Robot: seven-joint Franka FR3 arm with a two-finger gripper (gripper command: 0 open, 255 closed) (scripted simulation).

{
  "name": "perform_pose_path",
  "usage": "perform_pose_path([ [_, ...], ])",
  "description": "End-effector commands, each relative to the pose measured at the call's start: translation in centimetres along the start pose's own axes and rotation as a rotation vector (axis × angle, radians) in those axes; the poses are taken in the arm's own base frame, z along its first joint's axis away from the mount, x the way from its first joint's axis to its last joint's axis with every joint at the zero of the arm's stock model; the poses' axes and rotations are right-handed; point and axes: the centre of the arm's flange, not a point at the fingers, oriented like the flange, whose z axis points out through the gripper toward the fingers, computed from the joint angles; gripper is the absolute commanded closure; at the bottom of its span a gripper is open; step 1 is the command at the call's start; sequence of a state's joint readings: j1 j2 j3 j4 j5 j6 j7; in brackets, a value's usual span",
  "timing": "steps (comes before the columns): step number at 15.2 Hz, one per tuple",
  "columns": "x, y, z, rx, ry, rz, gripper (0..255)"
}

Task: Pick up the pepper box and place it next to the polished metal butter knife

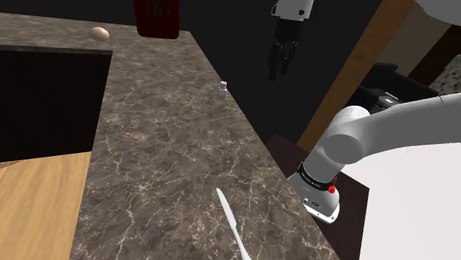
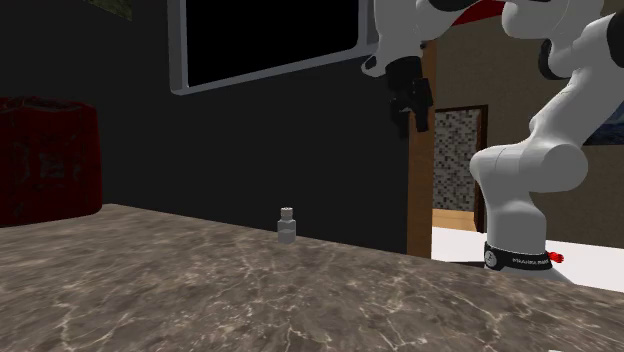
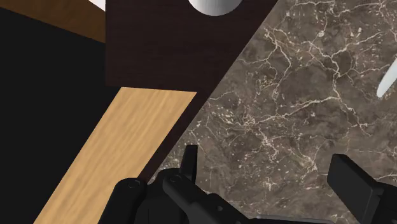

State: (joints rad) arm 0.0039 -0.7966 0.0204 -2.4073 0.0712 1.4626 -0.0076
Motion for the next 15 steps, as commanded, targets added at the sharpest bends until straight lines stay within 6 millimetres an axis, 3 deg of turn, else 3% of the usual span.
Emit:
perform_pose_path([
  [1, 0.0, 0.0, 0.0, 0.000, 0.000, 0.000, 0],
  [15, 17.0, 6.4, 5.2, -0.033, -0.043, -0.020, 0],
])
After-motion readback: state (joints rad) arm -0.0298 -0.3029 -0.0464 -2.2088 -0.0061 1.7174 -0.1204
